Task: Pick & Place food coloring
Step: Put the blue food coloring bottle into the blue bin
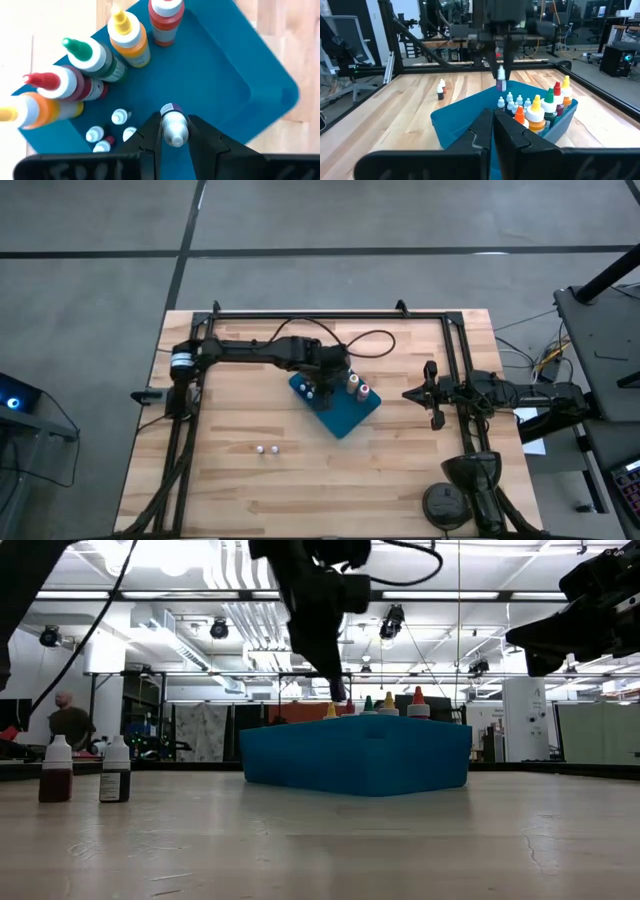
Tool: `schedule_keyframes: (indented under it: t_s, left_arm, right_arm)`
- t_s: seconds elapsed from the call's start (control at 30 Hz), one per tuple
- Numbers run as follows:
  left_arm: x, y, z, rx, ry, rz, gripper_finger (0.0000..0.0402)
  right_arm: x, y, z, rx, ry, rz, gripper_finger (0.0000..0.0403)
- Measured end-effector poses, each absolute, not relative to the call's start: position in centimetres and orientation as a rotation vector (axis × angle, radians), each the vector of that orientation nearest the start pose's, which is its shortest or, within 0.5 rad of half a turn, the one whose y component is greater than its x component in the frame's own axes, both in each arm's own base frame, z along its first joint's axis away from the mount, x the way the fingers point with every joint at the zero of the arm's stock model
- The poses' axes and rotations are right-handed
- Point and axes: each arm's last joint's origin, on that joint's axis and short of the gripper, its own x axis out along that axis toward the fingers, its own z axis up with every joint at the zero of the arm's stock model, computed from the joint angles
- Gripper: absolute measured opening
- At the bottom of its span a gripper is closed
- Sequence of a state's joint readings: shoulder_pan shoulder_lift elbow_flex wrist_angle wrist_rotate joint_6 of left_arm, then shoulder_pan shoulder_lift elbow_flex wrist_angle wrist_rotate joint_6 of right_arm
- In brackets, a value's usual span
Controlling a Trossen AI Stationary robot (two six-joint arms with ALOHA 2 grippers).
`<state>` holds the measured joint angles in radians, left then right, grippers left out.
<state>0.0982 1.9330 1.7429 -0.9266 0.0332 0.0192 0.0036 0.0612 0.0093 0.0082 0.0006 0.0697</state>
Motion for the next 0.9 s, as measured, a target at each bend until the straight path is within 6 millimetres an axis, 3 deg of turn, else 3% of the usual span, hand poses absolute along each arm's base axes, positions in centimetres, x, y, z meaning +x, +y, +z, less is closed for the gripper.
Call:
schedule_keyframes:
  t_s: [0.37, 0.63, 0.9]
  left_arm:
    - [42.4, 4.2, 24.4, -0.061, 1.19, 0.047, 0.0053]
    - [43.0, 5.6, 22.2, -0.167, 1.25, 0.143, 0.0053]
    - [43.1, 6.4, 21.3, -0.181, 1.273, 0.16, 0.0053]
  right_arm:
    - [10.1, 0.0, 16.3, 0.068, 0.044, 0.0, 0.0009]
    - [10.1, 0.0, 16.3, 0.068, 0.043, 0.0, 0.0009]
    - [10.1, 0.0, 16.3, 0.07, 0.043, 0.0, 0.0009]
